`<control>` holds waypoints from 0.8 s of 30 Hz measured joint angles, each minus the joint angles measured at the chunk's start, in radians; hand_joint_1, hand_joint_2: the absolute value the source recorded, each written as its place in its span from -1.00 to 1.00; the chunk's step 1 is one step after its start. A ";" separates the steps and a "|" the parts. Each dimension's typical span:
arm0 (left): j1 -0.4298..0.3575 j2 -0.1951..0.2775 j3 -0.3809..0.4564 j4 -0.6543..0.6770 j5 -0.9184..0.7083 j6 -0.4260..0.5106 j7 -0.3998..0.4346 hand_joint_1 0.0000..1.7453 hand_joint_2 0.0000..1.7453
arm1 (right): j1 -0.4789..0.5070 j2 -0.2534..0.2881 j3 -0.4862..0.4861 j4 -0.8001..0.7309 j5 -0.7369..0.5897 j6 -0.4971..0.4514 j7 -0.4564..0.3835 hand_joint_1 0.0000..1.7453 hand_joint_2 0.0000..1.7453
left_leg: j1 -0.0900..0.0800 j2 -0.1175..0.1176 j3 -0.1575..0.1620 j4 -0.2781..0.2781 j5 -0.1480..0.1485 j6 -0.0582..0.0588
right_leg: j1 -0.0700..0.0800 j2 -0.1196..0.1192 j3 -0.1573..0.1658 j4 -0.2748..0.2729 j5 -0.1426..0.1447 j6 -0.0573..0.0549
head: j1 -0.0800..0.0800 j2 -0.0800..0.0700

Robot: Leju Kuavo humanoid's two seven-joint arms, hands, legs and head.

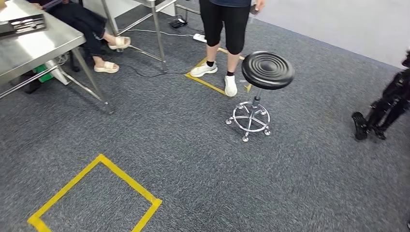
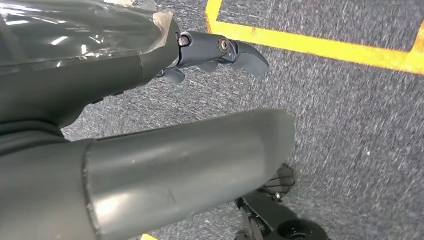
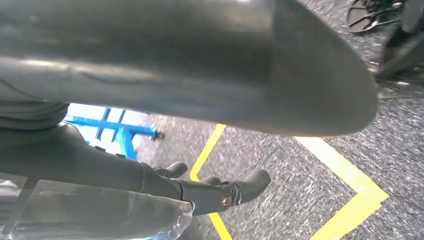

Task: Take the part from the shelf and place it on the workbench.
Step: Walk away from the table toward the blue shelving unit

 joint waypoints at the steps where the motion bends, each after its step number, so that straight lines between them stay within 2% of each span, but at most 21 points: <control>1: 0.001 0.000 0.000 0.000 0.001 0.000 0.000 -1.00 -1.00 | 0.000 0.000 0.000 0.000 0.000 0.000 -0.002 -1.00 -1.00 | -0.001 0.014 -0.001 0.000 0.000 0.000 | -0.002 -0.004 -0.019 0.043 -0.013 0.004 | 0.000 0.000; 2: 0.002 0.000 0.000 0.000 0.001 0.000 0.000 -1.00 -1.00 | 0.001 0.000 0.000 0.001 0.001 0.000 -0.003 -1.00 -1.00 | -0.001 0.027 -0.001 0.000 -0.001 -0.001 | -0.004 -0.007 -0.018 0.047 -0.010 0.011 | 0.000 0.000; 3: 0.002 -0.002 0.000 0.000 0.001 0.000 0.000 -1.00 -1.00 | 0.002 -0.001 0.000 0.001 0.002 0.000 -0.006 -1.00 -1.00 | 0.000 0.039 0.000 0.000 -0.002 -0.002 | -0.006 -0.012 0.006 0.008 0.007 0.021 | 0.000 0.000; 4: 0.002 -0.003 0.000 0.000 0.001 0.000 0.000 -1.00 -1.00 | 0.002 -0.001 0.000 0.001 0.002 0.000 -0.008 -1.00 -1.00 | 0.000 0.050 0.002 0.001 -0.003 -0.005 | -0.008 -0.025 0.047 -0.064 0.032 0.030 | 0.000 0.000; 5: 0.002 -0.003 0.000 0.000 0.002 0.000 0.000 -1.00 -1.00 | 0.002 -0.002 0.000 0.001 0.004 -0.001 -0.010 -1.00 -1.00 | -0.001 0.060 0.005 0.001 -0.005 -0.009 | -0.009 -0.049 0.088 -0.139 0.056 0.034 | 0.000 0.000; 6: 0.002 -0.004 0.000 0.000 0.002 0.000 0.000 -1.00 -1.00 | 0.001 -0.003 0.000 0.001 0.006 -0.001 -0.013 -1.00 -1.00 | -0.003 0.069 0.009 0.001 -0.009 -0.014 | -0.006 -0.072 0.121 -0.198 0.074 0.034 | 0.000 0.000; 7: 0.002 -0.004 0.000 0.000 0.003 0.000 0.000 -1.00 -1.00 | 0.000 -0.003 0.000 0.001 0.007 -0.001 -0.015 -1.00 -1.00 | -0.006 0.078 0.014 0.002 -0.011 -0.020 | -0.003 -0.086 0.138 -0.230 0.084 0.028 | -0.001 0.000; 8: 0.002 -0.003 0.000 0.000 0.005 0.000 -0.001 -1.00 -1.00 | -0.001 -0.004 0.000 0.002 0.010 -0.001 -0.018 -1.00 -1.00 | -0.008 0.088 0.018 0.001 -0.014 -0.027 | 0.000 -0.091 0.139 -0.238 0.087 0.021 | -0.002 0.000; 9: 0.002 -0.004 0.000 0.000 0.006 0.001 -0.001 -1.00 -1.00 | -0.001 -0.005 0.000 0.002 0.011 -0.001 -0.020 -1.00 -1.00 | -0.008 0.098 0.022 0.000 -0.017 -0.033 | 0.003 -0.080 0.137 -0.238 0.089 0.014 | -0.003 0.000; 10: 0.002 -0.005 0.000 -0.001 0.007 0.001 -0.001 -1.00 -1.00 | -0.001 -0.005 0.000 0.002 0.012 -0.001 -0.022 -1.00 -1.00 | -0.005 0.103 0.025 0.000 -0.020 -0.039 | -0.002 -0.067 0.136 -0.239 0.090 0.006 | -0.004 0.000; 11: 0.001 -0.006 -0.001 -0.002 0.007 0.001 -0.001 -1.00 -1.00 | -0.001 -0.005 0.000 0.002 0.012 -0.001 -0.024 -1.00 -1.00 | -0.002 0.091 0.025 0.009 -0.030 -0.045 | -0.006 -0.055 0.138 -0.241 0.092 0.000 | -0.005 0.000; 12: 0.000 -0.008 -0.001 -0.002 0.007 0.002 -0.001 -1.00 -1.00 | -0.001 -0.006 0.000 0.003 0.011 -0.001 -0.026 -1.00 -1.00 | 0.001 0.067 0.017 0.033 -0.051 -0.049 | -0.011 -0.044 0.139 -0.243 0.095 -0.009 | -0.007 0.000; 13: 0.001 -0.008 -0.002 -0.003 0.006 0.002 0.000 -1.00 -1.00 | -0.001 -0.006 0.000 0.003 0.010 -0.001 -0.027 -1.00 -1.00 | 0.003 0.035 -0.002 0.079 -0.082 -0.052 | -0.015 -0.034 0.140 -0.244 0.098 -0.016 | -0.009 0.000; 14: 0.002 -0.008 -0.002 -0.003 0.006 0.002 0.000 -1.00 -1.00 | -0.002 -0.006 0.000 0.003 0.010 -0.002 -0.029 -1.00 -1.00 | 0.004 0.004 -0.032 0.145 -0.120 -0.052 | -0.012 -0.023 0.139 -0.243 0.100 -0.020 | -0.011 0.000; 15: 0.003 -0.009 -0.003 -0.003 0.005 0.002 0.001 -1.00 -1.00 | -0.002 -0.006 0.000 0.003 0.009 -0.002 -0.031 -1.00 -1.00 | 0.004 -0.014 -0.065 0.214 -0.152 -0.052 | -0.010 -0.010 0.137 -0.243 0.101 -0.025 | -0.011 0.000; 16: 0.005 -0.009 -0.003 -0.003 0.005 0.002 0.002 -1.00 -1.00 | -0.001 -0.006 0.000 0.003 0.009 -0.002 -0.031 -1.00 -1.00 | 0.004 -0.022 -0.092 0.266 -0.168 -0.052 | -0.008 0.004 0.135 -0.242 0.102 -0.026 | -0.011 0.000; 17: 0.006 -0.009 -0.004 -0.003 0.005 0.002 0.002 -1.00 -1.00 | 0.000 -0.006 0.000 0.003 0.009 -0.002 -0.032 -1.00 -1.00 | 0.004 -0.025 -0.105 0.286 -0.163 -0.051 | -0.006 0.018 0.135 -0.241 0.102 -0.027 | -0.011 0.000; 19: 0.006 -0.009 -0.005 -0.003 0.004 0.002 0.002 -1.00 -1.00 | 0.002 -0.006 0.000 0.004 0.009 -0.002 -0.032 -1.00 -1.00 | 0.004 -0.026 -0.103 0.270 -0.134 -0.050 | -0.004 0.035 0.136 -0.240 0.103 -0.027 | -0.011 0.000; 22: 0.006 -0.009 -0.005 -0.003 0.004 0.002 0.002 -1.00 -1.00 | 0.002 -0.006 0.000 0.004 0.009 -0.002 -0.033 -1.00 -1.00 | 0.004 -0.027 -0.097 0.253 -0.121 -0.049 | -0.004 0.040 0.136 -0.240 0.103 -0.027 | -0.011 0.000; 23: 0.006 -0.009 -0.005 -0.003 0.004 0.002 0.002 -1.00 -1.00 | 0.002 -0.005 0.000 0.004 0.009 -0.002 -0.033 -1.00 -1.00 | 0.006 -0.035 -0.076 0.205 -0.093 -0.048 | -0.005 0.048 0.136 -0.238 0.102 -0.027 | -0.012 0.000; 24: 0.005 -0.009 -0.006 -0.003 0.004 0.002 0.002 -1.00 -1.00 | 0.002 -0.005 0.000 0.004 0.009 -0.002 -0.033 -1.00 -1.00 | 0.005 -0.049 -0.051 0.147 -0.068 -0.045 | -0.003 0.065 0.132 -0.235 0.104 -0.021 | -0.011 0.000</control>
